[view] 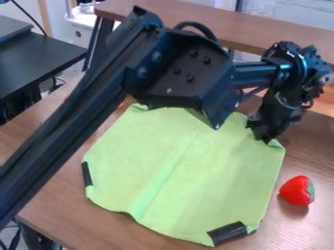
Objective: Fold the cloth from top right to bottom left
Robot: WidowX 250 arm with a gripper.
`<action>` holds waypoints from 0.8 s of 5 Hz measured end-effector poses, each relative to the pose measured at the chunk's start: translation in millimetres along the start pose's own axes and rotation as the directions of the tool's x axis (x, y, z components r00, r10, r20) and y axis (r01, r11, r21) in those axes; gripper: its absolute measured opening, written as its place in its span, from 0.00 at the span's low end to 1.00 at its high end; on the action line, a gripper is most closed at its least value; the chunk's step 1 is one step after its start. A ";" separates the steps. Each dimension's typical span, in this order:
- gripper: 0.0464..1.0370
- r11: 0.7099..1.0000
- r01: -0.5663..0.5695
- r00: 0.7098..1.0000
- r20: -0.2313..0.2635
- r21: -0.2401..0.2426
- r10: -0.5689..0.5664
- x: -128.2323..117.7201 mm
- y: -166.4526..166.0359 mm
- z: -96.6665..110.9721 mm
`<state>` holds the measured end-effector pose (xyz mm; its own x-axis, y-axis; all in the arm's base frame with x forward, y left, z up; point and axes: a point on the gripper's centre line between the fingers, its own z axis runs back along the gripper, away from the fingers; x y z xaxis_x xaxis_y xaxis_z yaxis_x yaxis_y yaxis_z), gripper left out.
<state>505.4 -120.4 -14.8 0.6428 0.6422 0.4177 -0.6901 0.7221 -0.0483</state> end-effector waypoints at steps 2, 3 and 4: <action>0.03 1.000 -0.018 0.998 -0.063 -0.011 0.018 4.4 15.4 6.9; 0.02 0.994 -0.057 0.996 -0.076 -0.089 0.050 25.3 23.8 40.7; 0.02 0.990 -0.052 0.995 -0.089 -0.129 0.041 33.9 49.5 54.6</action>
<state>474.9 -76.9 46.5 0.6410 0.6914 0.3333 -0.6738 0.7148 -0.1870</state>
